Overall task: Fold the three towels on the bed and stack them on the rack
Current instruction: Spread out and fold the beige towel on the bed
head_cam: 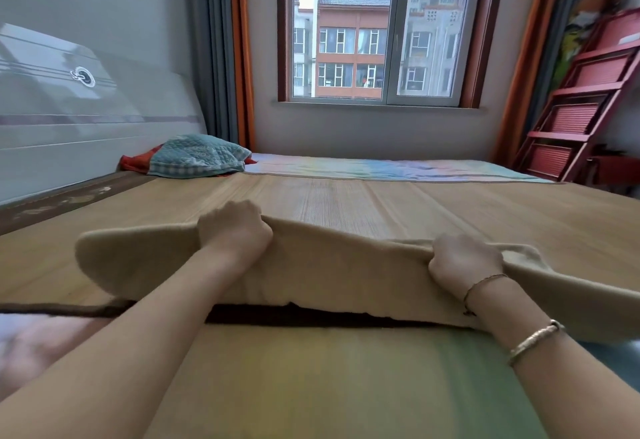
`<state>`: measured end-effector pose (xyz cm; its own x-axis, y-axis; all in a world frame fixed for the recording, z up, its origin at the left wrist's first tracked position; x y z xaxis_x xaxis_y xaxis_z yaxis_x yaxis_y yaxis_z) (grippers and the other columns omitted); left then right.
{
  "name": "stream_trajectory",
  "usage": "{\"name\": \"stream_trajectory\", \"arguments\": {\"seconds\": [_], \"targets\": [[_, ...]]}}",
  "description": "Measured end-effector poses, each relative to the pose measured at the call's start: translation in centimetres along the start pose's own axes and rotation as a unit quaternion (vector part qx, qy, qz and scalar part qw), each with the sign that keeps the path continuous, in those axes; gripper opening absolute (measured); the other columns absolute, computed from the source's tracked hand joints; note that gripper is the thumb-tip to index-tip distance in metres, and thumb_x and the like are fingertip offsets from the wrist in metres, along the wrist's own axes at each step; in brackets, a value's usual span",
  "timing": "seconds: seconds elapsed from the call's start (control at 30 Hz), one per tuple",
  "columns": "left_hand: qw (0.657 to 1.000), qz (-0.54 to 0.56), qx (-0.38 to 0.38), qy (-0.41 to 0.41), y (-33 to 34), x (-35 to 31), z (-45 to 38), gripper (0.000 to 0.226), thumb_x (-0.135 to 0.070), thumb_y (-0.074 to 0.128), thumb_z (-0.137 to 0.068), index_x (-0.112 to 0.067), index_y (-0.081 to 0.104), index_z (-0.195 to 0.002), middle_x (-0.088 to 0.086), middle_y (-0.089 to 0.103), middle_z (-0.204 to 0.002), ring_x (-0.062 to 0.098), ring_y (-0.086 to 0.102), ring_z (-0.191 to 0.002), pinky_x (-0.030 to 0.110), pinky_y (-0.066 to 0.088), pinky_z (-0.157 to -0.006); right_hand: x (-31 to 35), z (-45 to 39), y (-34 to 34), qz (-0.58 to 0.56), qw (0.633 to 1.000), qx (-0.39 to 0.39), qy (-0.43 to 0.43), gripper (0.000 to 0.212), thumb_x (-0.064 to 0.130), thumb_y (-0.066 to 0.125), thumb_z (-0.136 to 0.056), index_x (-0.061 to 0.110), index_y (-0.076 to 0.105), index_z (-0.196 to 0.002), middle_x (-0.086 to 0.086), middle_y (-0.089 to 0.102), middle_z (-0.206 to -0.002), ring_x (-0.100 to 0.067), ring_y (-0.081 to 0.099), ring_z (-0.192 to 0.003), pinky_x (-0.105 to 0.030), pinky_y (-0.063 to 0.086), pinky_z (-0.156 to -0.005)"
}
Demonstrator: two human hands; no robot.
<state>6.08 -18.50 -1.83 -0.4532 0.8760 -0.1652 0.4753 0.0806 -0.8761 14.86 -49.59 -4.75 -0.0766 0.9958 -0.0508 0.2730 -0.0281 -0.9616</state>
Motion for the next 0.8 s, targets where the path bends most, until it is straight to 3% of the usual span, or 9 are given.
{"name": "stream_trajectory", "arguments": {"seconds": [0.1, 0.27, 0.37, 0.43, 0.57, 0.7, 0.8], "targets": [[0.996, -0.080, 0.040, 0.006, 3.5, -1.8, -3.7, 0.034, -0.012, 0.034, -0.092, -0.019, 0.061, -0.112, 0.011, 0.059, -0.126, 0.032, 0.035, -0.131, 0.045, 0.025, -0.111, 0.5, -3.9, 0.3, 0.015, 1.000, -0.008, 0.003, 0.026, 0.017, 0.040, -0.092, 0.023, 0.059, -0.108, -0.003, 0.060, -0.116, -0.023, 0.055, -0.110, -0.037, 0.039, -0.090], [0.992, -0.058, 0.111, -0.002, 10.2, -2.1, -8.9, 0.040, -0.016, 0.027, -0.097, -0.019, 0.056, -0.124, 0.012, 0.051, -0.137, 0.033, 0.019, -0.140, 0.055, 0.000, -0.117, 2.1, -11.2, 2.2, 0.055, 0.997, -0.038, -0.027, 0.027, 0.020, 0.041, -0.092, 0.024, 0.061, -0.110, -0.001, 0.061, -0.118, -0.021, 0.053, -0.114, -0.039, 0.035, -0.098], [0.976, -0.053, 0.205, -0.041, 16.3, -0.3, -8.6, 0.043, -0.028, 0.022, -0.098, -0.018, 0.049, -0.130, 0.009, 0.046, -0.142, 0.032, 0.022, -0.139, 0.057, 0.004, -0.115, 2.3, -13.2, 7.9, 0.049, 0.997, 0.044, -0.039, 0.032, 0.025, 0.040, -0.091, 0.023, 0.059, -0.117, -0.004, 0.059, -0.125, -0.023, 0.050, -0.119, -0.039, 0.035, -0.100], [0.975, -0.046, 0.211, -0.050, 18.4, 0.4, -8.5, 0.045, -0.034, 0.019, -0.097, -0.018, 0.045, -0.130, 0.004, 0.043, -0.143, 0.030, 0.025, -0.137, 0.056, 0.008, -0.115, 2.1, -13.7, 11.1, 0.004, 0.995, 0.096, -0.038, 0.033, 0.022, 0.037, -0.089, 0.021, 0.054, -0.117, -0.008, 0.057, -0.124, -0.026, 0.049, -0.117, -0.039, 0.036, -0.095], [0.977, -0.037, 0.202, -0.058, 18.6, 0.5, -8.6, 0.043, -0.036, 0.021, -0.095, -0.019, 0.047, -0.125, 0.003, 0.045, -0.138, 0.028, 0.029, -0.133, 0.054, 0.010, -0.114, 1.9, -14.0, 11.8, -0.014, 0.992, 0.116, -0.043, 0.025, 0.015, 0.035, -0.085, 0.020, 0.047, -0.106, -0.009, 0.058, -0.115, -0.026, 0.049, -0.109, -0.041, 0.034, -0.092], [0.985, -0.022, 0.161, -0.066, 16.7, 0.0, -8.6, 0.039, -0.030, 0.028, -0.096, -0.020, 0.040, -0.132, 0.005, 0.038, -0.141, 0.030, 0.030, -0.133, 0.052, 0.016, -0.114, 1.9, -13.0, 10.9, -0.003, 0.995, 0.090, -0.035, 0.039, 0.020, 0.033, -0.091, 0.016, 0.037, -0.130, -0.012, 0.051, -0.129, -0.029, 0.043, -0.121, -0.043, 0.033, -0.101], [0.992, 0.078, 0.102, -0.018, 13.1, -3.5, -7.7, 0.032, -0.020, 0.038, -0.094, -0.024, 0.046, -0.125, 0.003, 0.044, -0.137, 0.029, 0.038, -0.127, 0.050, 0.024, -0.111, 1.3, -12.3, 8.8, -0.060, 0.997, 0.013, -0.043, 0.040, 0.026, 0.034, -0.096, 0.012, 0.034, -0.133, -0.011, 0.044, -0.134, -0.029, 0.042, -0.122, -0.041, 0.032, -0.102]]}}
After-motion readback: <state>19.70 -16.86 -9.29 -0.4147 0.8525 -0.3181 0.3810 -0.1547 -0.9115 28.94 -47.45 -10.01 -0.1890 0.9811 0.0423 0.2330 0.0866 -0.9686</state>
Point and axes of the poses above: each hand's wrist, its own z-axis away from the middle knuckle, its own y-axis out of the palm, x = y × z, the point moved 10 cm from there along -z, towards the middle knuckle
